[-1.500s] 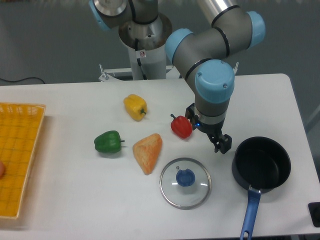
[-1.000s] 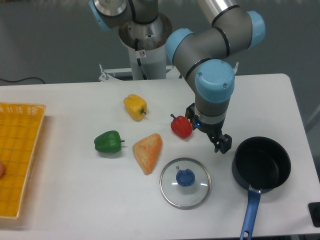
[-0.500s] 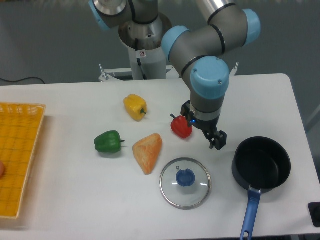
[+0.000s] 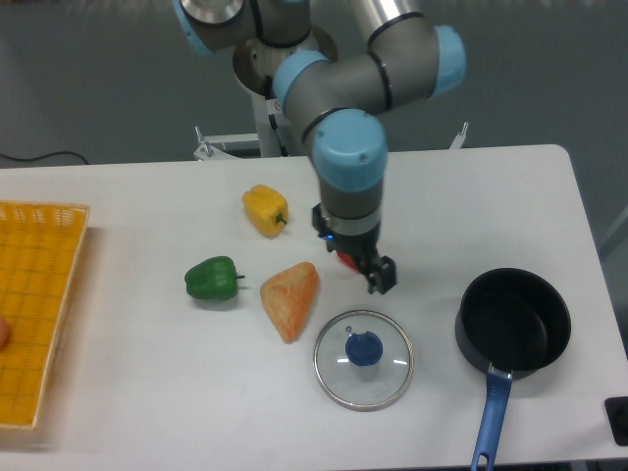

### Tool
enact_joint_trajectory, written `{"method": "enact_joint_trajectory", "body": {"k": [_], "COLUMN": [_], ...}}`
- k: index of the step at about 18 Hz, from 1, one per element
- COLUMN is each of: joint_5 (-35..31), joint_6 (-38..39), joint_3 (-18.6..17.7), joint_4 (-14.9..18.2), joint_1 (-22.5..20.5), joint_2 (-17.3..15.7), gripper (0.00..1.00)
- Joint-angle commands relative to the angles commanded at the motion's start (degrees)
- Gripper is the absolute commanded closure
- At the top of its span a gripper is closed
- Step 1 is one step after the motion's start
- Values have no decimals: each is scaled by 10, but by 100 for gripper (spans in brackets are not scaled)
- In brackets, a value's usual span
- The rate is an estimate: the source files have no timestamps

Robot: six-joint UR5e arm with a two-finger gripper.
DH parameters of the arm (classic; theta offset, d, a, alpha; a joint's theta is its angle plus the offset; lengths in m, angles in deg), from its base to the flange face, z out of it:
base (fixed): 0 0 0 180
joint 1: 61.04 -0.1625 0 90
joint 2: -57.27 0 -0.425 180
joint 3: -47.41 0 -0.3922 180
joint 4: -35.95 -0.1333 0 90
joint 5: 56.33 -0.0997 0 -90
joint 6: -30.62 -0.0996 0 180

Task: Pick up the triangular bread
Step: 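Move the open gripper over the triangular orange bread, then lower the gripper onto the bread's narrow tip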

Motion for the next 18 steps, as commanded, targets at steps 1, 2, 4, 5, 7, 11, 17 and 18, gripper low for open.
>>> {"method": "enact_joint_trajectory", "body": {"k": [1, 2, 4, 5, 7, 11, 17, 18], "joint_5": [0, 2, 19, 32, 39, 39, 38, 38], "joint_6": [3, 13, 45, 54, 70, 104, 128, 140], "joint_3": [-4, -14, -33, -40, -46, -55, -72, -72], "joint_4": [-11, -22, -53, -61, -63, -73, -100, -101], "joint_1": [7, 11, 12, 12, 13, 16, 16, 16], "joint_2": [3, 3, 2, 1, 1, 4, 9, 11], "gripper": [1, 1, 2, 2, 2, 3, 5, 5]}}
